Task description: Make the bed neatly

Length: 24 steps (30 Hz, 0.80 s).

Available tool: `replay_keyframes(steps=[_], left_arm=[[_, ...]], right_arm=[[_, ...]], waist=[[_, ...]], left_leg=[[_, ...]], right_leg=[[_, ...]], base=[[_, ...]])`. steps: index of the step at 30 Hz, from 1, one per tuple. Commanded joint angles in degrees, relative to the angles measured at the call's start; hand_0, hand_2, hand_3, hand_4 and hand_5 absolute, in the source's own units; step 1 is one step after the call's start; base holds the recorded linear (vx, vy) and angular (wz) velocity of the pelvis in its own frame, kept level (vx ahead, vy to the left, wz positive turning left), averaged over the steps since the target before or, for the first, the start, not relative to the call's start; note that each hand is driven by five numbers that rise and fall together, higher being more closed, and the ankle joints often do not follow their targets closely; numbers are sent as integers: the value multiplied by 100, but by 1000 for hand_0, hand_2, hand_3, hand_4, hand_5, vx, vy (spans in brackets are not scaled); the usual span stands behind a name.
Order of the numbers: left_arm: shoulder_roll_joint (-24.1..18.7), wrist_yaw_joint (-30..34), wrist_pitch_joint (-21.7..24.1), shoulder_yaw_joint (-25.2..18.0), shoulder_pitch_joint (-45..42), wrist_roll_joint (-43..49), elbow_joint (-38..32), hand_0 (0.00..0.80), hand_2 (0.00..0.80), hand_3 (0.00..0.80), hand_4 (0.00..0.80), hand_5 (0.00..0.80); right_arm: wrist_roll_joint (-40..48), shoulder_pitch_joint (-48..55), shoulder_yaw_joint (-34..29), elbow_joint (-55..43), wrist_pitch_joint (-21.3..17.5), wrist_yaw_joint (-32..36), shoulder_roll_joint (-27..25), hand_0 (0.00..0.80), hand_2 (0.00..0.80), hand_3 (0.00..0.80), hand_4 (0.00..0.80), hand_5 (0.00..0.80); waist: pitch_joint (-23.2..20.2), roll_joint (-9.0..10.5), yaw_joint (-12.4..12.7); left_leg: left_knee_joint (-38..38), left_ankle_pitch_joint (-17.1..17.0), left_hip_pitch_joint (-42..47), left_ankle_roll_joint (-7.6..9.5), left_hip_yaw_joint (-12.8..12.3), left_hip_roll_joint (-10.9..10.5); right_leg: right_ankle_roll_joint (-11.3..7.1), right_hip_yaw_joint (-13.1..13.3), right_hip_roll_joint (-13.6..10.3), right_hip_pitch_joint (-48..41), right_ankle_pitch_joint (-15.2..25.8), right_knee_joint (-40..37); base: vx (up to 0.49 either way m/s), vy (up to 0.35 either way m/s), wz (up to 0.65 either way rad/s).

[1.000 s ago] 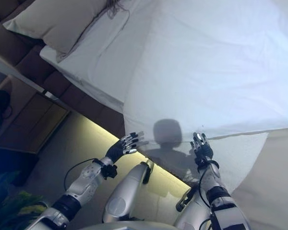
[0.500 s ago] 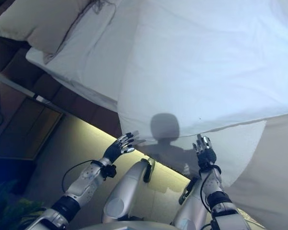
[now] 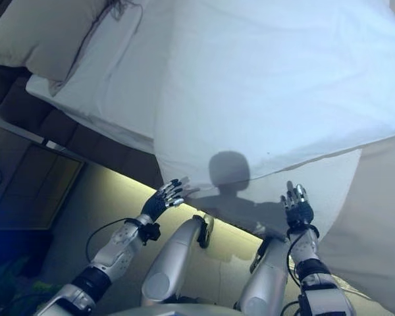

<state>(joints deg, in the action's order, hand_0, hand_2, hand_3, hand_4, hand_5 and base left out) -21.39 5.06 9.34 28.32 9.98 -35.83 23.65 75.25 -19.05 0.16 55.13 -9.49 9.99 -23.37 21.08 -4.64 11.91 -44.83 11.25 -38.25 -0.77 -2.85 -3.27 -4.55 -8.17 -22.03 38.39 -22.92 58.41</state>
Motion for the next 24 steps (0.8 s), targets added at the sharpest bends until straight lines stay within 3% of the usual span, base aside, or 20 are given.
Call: replay_keyframes(steps=[1, 9, 19, 24], left_arm=[[72, 101, 229, -36, 134, -195, -259, 0, 0, 0, 0, 0], [36, 204, 311, 140, 34, -316, -162, 0, 0, 0, 0, 0], [-67, 255, 144, 45, -225, -215, -245, 0, 0, 0, 0, 0], [-146, 225, 23, -13, -279, -206, -256, 0, 0, 0, 0, 0]], right_arm=[[166, -367, -256, 175, 90, 208, -332, 0, 0, 0, 0, 0], [-71, -688, -245, 205, 240, 329, -531, 0, 0, 0, 0, 0], [102, -532, -308, 92, 337, 398, -319, 0, 0, 0, 0, 0], [292, -591, -398, 276, 432, 308, -246, 0, 0, 0, 0, 0]], waist=[[22, -96, 151], [-1, -56, 253], [-73, 109, 433], [-17, 79, 469]], left_leg=[[-90, -139, -110, 457, -88, -14], [-101, -80, 41, 453, -117, -10], [-67, -101, 385, 463, -97, 34], [-307, -115, 281, 495, -78, 13]], right_leg=[[-235, -34, 14, 164, 1868, -561], [-280, -83, -53, -3, 1915, -553], [-422, -172, -186, -423, 2245, -586], [-449, -148, -189, -339, 2315, -345]], base=[[0, 0, 0], [28, 34, 1], [91, -19, 4], [49, -10, 9]])
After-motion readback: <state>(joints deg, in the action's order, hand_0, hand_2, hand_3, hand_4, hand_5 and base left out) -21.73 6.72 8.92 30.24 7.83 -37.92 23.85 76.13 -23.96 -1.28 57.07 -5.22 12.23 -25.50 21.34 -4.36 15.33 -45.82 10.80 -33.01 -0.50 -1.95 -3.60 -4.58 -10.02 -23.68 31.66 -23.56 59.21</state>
